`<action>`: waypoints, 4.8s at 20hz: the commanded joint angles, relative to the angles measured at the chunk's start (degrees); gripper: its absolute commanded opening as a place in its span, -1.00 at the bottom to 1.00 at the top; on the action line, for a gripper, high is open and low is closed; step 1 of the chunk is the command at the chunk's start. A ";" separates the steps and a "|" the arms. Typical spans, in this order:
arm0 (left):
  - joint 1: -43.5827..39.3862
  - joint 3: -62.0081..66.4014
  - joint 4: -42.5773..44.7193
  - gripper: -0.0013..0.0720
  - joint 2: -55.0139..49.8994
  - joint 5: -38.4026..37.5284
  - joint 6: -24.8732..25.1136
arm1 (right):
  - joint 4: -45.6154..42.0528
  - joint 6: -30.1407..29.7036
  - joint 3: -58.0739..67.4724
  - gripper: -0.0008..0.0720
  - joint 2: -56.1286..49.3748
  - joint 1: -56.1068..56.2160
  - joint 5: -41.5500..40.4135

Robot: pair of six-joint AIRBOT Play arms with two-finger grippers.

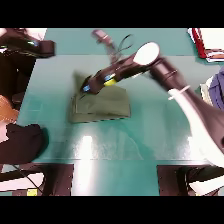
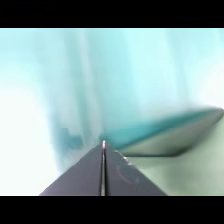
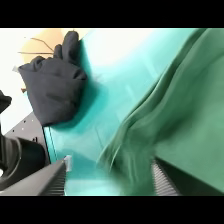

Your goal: Fold the shirts.

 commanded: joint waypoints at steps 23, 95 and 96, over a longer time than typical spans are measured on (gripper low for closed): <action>4.61 -0.02 -3.72 -0.90 5.03 -5.14 0.48 | 6.47 2.38 -40.57 0.61 2.51 -30.86 3.39; -20.24 -0.02 -6.29 -0.90 5.03 -3.65 -2.91 | -18.78 -0.61 2.32 -0.40 21.16 -111.80 22.05; -20.24 -0.02 -6.27 -0.90 5.03 -3.67 -2.51 | -18.80 -0.59 -0.48 -0.34 22.60 -112.61 21.77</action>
